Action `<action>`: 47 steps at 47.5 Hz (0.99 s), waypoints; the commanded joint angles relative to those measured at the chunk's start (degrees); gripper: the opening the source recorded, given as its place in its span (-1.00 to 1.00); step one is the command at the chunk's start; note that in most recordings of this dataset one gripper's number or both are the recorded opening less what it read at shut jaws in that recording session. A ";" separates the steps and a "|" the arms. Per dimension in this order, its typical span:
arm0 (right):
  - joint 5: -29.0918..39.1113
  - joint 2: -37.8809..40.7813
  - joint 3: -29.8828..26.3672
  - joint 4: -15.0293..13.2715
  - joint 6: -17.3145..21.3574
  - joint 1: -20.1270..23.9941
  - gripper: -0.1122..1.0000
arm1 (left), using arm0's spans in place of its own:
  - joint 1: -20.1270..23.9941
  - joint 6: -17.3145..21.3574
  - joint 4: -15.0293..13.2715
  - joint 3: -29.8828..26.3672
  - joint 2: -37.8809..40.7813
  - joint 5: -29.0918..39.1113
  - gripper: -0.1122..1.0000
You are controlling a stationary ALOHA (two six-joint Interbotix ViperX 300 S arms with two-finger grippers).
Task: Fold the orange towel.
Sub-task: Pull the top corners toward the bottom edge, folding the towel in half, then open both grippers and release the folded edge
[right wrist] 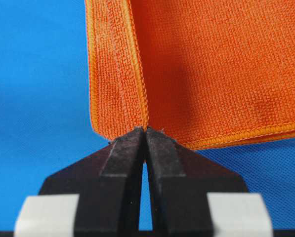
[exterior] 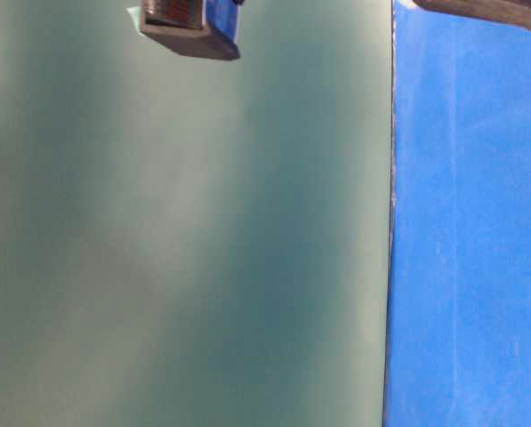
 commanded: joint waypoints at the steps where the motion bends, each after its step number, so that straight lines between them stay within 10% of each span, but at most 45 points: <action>1: -0.88 -0.18 -0.79 0.09 0.09 0.53 -0.78 | -0.44 0.00 0.00 -0.97 0.26 -0.18 -0.78; 14: -1.32 1.23 -1.76 0.18 0.70 1.76 -0.74 | -0.44 -0.09 0.00 -1.05 0.44 -0.97 -0.77; 26: -0.44 1.93 -3.08 0.09 0.70 2.11 0.35 | -0.53 0.09 0.00 -1.23 0.26 -0.97 0.15; 33: 0.53 0.97 -2.99 -0.18 0.44 1.85 0.23 | -0.26 0.79 0.00 -1.23 -0.70 0.09 0.78; 47: 0.88 -2.20 -1.85 -2.72 -0.26 -5.98 0.24 | 9.84 4.48 0.18 -0.53 -4.39 0.97 0.70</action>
